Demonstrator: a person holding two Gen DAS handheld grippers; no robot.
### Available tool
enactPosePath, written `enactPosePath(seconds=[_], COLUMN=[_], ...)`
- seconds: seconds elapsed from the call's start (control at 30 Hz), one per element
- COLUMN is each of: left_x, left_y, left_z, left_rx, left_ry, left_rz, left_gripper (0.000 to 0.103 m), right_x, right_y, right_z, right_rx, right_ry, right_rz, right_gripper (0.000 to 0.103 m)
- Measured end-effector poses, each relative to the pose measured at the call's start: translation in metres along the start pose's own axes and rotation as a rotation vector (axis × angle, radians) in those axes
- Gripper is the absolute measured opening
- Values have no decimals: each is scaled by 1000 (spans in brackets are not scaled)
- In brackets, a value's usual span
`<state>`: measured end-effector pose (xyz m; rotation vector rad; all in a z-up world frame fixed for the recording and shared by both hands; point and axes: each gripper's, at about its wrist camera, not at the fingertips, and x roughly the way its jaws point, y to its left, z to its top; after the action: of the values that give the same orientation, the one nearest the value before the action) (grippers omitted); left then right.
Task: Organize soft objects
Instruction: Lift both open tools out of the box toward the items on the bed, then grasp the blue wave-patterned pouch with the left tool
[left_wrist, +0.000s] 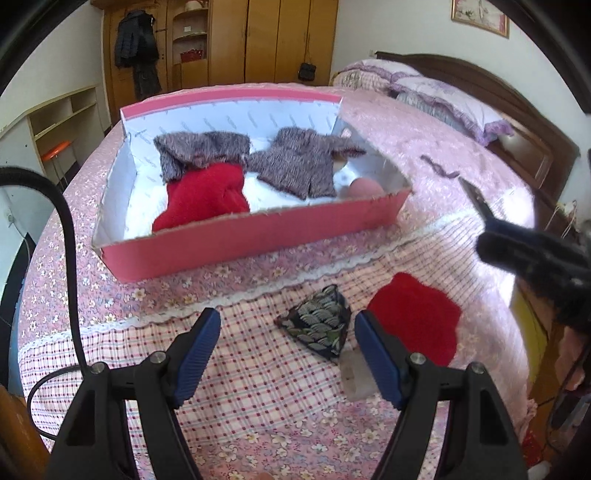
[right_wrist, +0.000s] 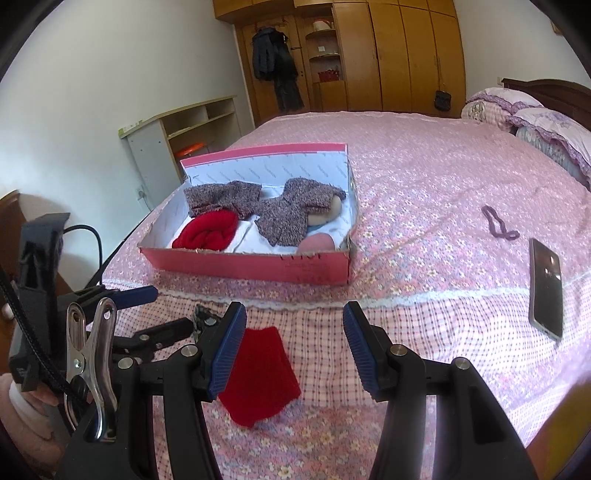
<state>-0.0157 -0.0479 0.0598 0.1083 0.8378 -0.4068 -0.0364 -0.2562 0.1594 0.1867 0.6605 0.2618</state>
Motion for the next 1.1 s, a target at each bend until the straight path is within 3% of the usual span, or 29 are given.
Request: enactPosePath(seconds=[0.1,0.3,0.47,0.53,0.63,0.9,1.1], left_x=[7,19,29,32,31,16,-8], left_y=[-1,-1,-7,-7,-7,1,22], left_z=[-4,-6,-5,-5,-6,-9,-17], left_rx=[2,-14,-1,-3,-3,-25,-67], left_ry=[23,56,71,74,59,34,7], left_rz=[20,-41,-50,-46,-58,-65,-3], left_gripper=[70,66,58,49,44,41,41], right_x=[-1,0,2,3,3,4,5], right_y=[-2,-6,-7,-7,-7,-3,5], right_z=[-4,-10,-16,-17,-18,-21,-22], right_rx=[9,23,33,35,37,42,40], right_ry=[5,14,26,30,33,42,58], right_rz=[4,15,25,28,31,43,79], right_gripper=[56,56,56,56,56,56,56])
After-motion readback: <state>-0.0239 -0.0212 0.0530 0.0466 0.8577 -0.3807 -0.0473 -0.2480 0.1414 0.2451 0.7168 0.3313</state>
